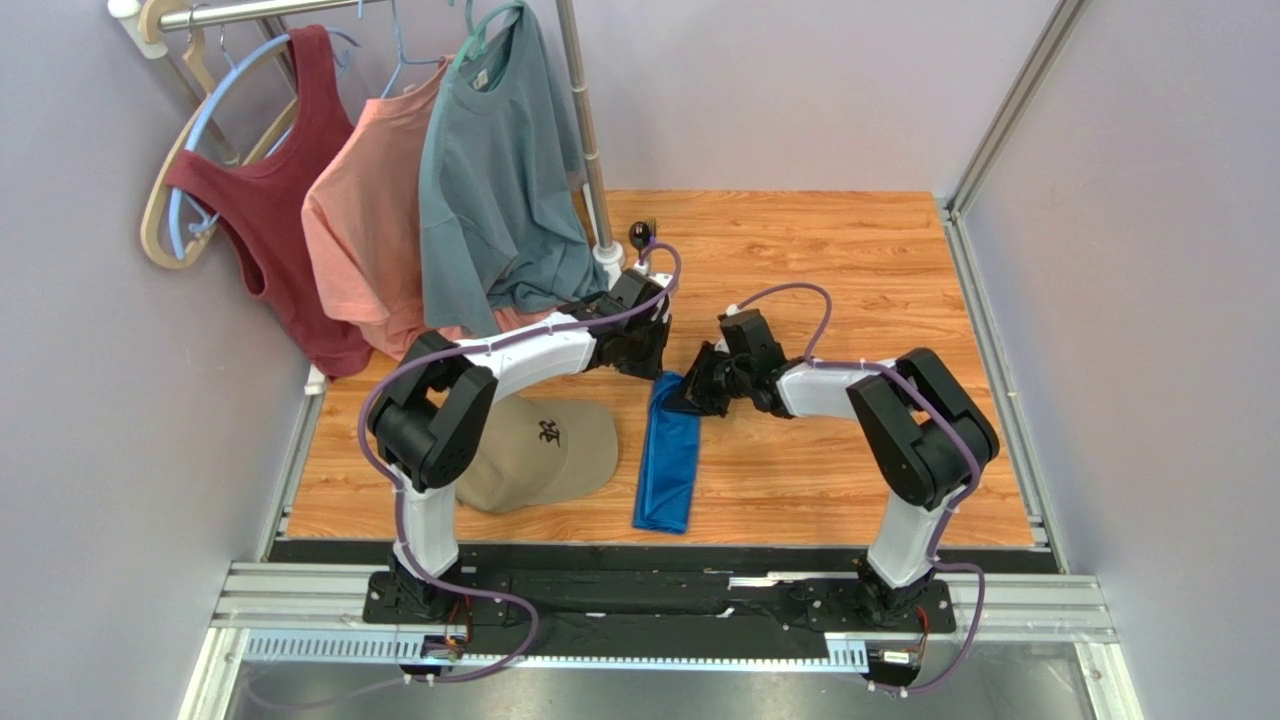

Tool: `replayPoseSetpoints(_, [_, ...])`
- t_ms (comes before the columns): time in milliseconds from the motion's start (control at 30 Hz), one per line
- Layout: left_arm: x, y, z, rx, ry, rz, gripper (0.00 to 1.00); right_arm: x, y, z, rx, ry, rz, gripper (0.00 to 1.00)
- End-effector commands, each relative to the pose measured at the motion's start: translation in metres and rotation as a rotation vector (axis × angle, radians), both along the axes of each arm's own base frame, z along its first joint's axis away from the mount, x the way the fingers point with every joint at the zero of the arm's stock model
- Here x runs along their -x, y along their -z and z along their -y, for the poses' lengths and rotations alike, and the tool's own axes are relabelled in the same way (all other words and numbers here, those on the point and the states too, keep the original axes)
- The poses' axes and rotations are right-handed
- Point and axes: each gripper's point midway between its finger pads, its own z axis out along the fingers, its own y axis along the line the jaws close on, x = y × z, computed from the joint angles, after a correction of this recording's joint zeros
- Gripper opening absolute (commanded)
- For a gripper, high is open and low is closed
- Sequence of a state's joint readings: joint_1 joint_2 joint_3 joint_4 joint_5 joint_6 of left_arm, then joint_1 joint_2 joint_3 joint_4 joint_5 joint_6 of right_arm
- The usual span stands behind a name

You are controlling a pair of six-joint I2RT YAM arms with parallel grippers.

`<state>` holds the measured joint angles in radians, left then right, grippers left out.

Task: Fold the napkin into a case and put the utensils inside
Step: Smooth out the smaller rectangle-folded napkin at the center of the board.

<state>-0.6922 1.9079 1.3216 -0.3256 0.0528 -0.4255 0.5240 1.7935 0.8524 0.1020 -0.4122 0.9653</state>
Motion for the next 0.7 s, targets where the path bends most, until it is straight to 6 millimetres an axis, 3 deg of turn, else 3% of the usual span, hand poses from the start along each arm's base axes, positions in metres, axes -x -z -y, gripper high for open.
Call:
replayPoseSetpoints(0, [-0.007,0.0,0.007,0.015,0.016,0.007,0.06,-0.025,-0.014,-0.008,-0.047,0.029,0.066,0.0])
replayPoseSetpoints(267, [0.003,0.007,0.009,0.039,0.021,-0.02,0.03,-0.043,-0.008,-0.017,-0.061,0.038,0.088,0.0])
replayPoseSetpoints(367, [0.004,0.003,0.008,0.049,0.015,-0.016,0.04,-0.041,-0.005,-0.017,-0.066,0.04,0.078,0.0])
replayPoseSetpoints(467, [0.0,-0.02,0.008,0.075,0.001,0.02,0.22,-0.039,-0.009,-0.014,-0.061,0.047,0.076,0.0])
replayPoseSetpoints(600, [0.006,-0.06,-0.001,0.092,-0.014,0.054,0.6,-0.03,-0.015,-0.005,-0.029,0.032,0.047,0.0])
replayPoseSetpoints(633, [0.01,-0.063,-0.003,0.09,-0.011,0.05,0.62,-0.031,-0.027,-0.002,-0.031,0.031,0.066,0.0])
replayPoseSetpoints(667, [0.017,-0.061,-0.007,0.087,-0.011,0.031,0.63,-0.023,-0.022,0.006,0.012,0.015,0.04,0.0])
